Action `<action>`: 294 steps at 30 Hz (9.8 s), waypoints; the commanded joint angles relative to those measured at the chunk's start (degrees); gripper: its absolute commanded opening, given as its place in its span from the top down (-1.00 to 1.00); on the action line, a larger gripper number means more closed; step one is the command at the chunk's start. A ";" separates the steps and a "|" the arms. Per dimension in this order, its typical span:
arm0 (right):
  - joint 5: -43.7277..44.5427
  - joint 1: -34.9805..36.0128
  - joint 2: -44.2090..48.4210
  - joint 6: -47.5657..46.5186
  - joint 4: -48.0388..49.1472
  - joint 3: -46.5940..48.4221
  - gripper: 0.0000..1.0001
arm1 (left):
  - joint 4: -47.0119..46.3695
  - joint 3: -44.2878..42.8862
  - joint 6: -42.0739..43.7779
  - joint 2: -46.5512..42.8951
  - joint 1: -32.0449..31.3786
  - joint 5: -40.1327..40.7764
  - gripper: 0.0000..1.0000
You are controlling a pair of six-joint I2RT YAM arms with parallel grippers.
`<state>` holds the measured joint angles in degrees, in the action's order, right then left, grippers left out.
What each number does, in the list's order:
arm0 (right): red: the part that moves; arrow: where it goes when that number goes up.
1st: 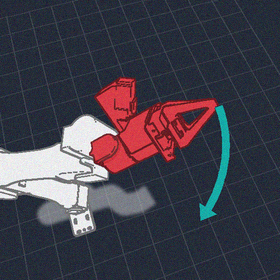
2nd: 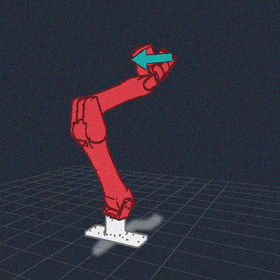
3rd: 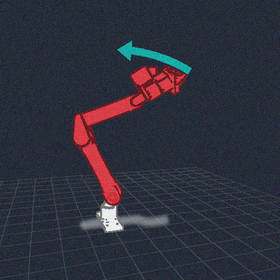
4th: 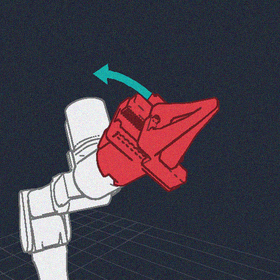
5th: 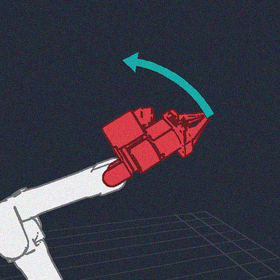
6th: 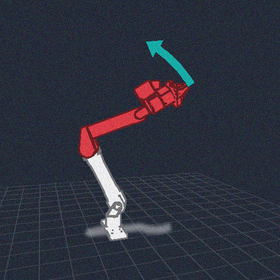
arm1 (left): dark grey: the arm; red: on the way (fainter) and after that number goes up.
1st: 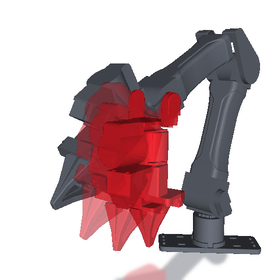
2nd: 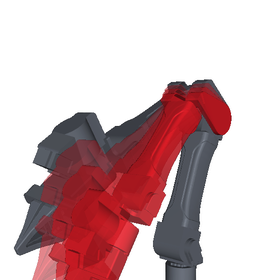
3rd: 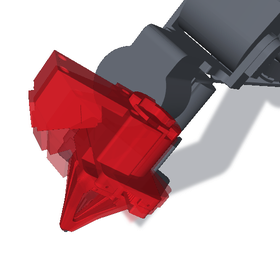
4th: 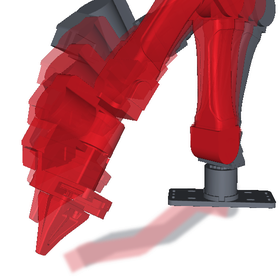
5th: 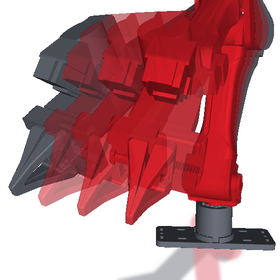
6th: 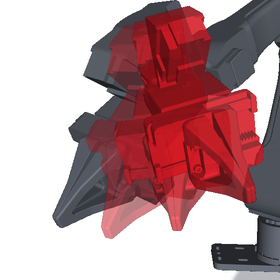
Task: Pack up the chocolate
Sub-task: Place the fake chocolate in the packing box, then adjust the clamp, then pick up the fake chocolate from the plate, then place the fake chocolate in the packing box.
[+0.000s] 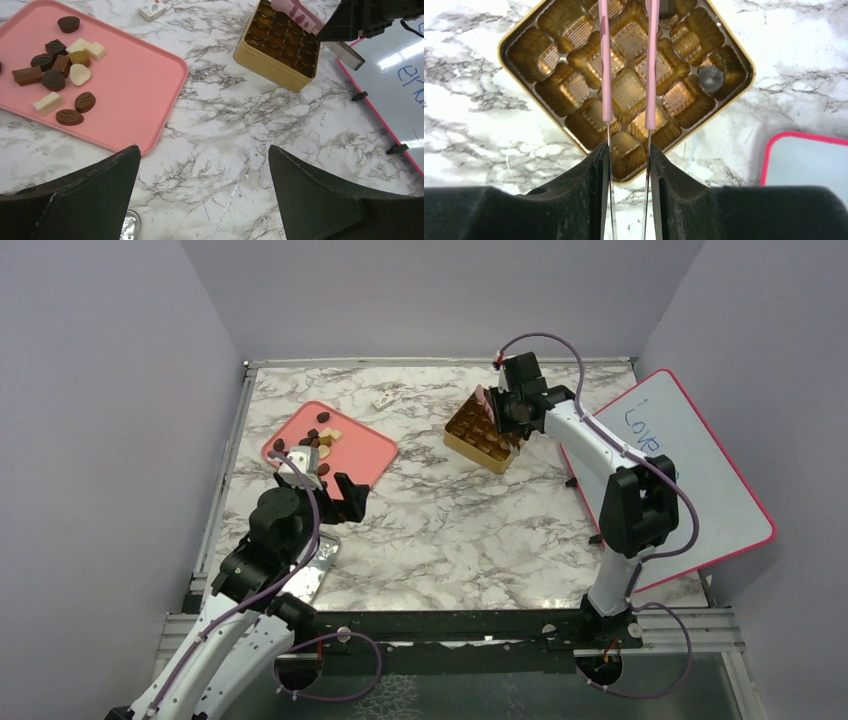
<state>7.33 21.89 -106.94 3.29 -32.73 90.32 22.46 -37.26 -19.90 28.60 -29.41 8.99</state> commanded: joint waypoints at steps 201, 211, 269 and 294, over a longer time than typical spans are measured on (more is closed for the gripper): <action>1.94 16.95 10.50 -1.11 13.00 -11.39 0.49 | -2.24 -0.10 -1.90 -10.06 5.50 8.22 -0.98; 2.07 7.39 10.73 0.09 9.48 -11.84 0.49 | -2.42 -0.14 -1.29 -7.89 5.49 6.63 -0.98; -8.74 7.02 15.46 -0.29 10.55 -11.50 0.28 | -3.28 0.35 -0.62 -8.73 6.09 6.96 -0.98; -10.46 32.02 -4.15 2.45 18.68 0.53 0.27 | -3.47 0.26 -1.02 -14.78 7.08 9.81 -0.98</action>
<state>-1.85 50.63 -107.33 5.34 -17.63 86.15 20.62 -37.34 -21.37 15.92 -22.81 16.67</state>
